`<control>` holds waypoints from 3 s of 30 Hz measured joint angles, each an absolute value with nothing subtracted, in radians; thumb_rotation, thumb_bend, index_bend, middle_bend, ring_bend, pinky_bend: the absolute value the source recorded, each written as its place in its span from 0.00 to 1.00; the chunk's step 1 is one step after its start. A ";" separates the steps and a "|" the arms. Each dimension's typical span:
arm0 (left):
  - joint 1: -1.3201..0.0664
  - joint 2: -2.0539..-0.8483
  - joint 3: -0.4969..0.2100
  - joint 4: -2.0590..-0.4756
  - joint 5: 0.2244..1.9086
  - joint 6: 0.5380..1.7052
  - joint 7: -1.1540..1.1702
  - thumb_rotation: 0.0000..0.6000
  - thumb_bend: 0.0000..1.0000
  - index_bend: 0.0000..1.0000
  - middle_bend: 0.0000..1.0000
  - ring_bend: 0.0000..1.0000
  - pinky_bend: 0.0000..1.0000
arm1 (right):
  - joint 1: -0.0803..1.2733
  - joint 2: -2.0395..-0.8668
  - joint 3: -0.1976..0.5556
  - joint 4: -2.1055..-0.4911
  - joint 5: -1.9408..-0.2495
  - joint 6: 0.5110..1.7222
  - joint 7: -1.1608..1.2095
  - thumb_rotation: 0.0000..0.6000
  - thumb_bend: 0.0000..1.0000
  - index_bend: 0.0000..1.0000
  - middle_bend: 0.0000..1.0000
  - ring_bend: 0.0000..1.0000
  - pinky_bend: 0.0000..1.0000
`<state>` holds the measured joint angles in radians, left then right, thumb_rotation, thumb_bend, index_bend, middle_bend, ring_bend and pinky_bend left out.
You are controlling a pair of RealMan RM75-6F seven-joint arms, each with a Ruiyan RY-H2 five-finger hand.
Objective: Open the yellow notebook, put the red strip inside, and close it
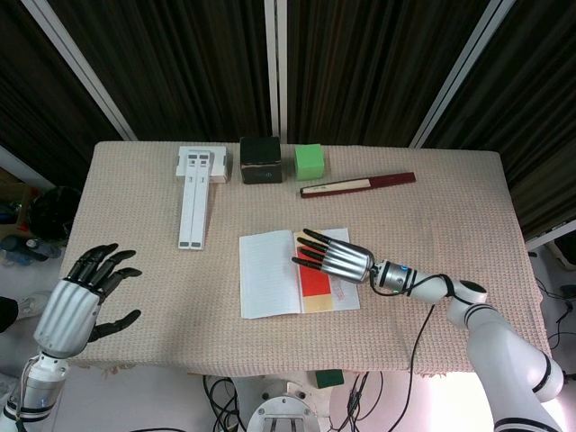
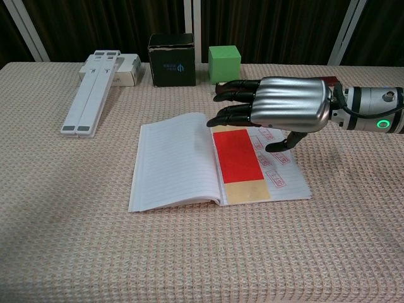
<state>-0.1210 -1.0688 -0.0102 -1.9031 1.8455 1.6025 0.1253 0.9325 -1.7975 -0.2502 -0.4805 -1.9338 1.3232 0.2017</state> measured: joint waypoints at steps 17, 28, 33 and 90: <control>-0.115 -1.070 -0.008 -1.894 1.841 1.610 0.116 1.00 0.03 0.36 0.22 0.13 0.18 | 0.945 -1.867 -0.189 -0.510 -1.879 1.256 0.173 1.00 0.06 0.00 0.04 0.00 0.00; -0.109 -1.071 -0.004 -1.882 1.841 1.618 0.105 1.00 0.03 0.35 0.22 0.13 0.18 | 0.952 -1.884 -0.185 -0.505 -1.881 1.259 0.170 1.00 0.06 0.00 0.05 0.00 0.00; -0.111 -1.071 -0.005 -1.879 1.842 1.618 0.102 1.00 0.03 0.36 0.22 0.13 0.18 | 0.948 -1.879 -0.190 -0.508 -1.885 1.271 0.174 1.00 0.06 0.00 0.05 0.00 0.00; -0.108 -1.079 -0.002 -1.870 1.842 1.621 0.095 1.00 0.03 0.36 0.22 0.13 0.18 | 0.908 -1.736 -0.217 -0.938 -1.997 1.268 0.087 1.00 0.08 0.00 0.06 0.00 0.00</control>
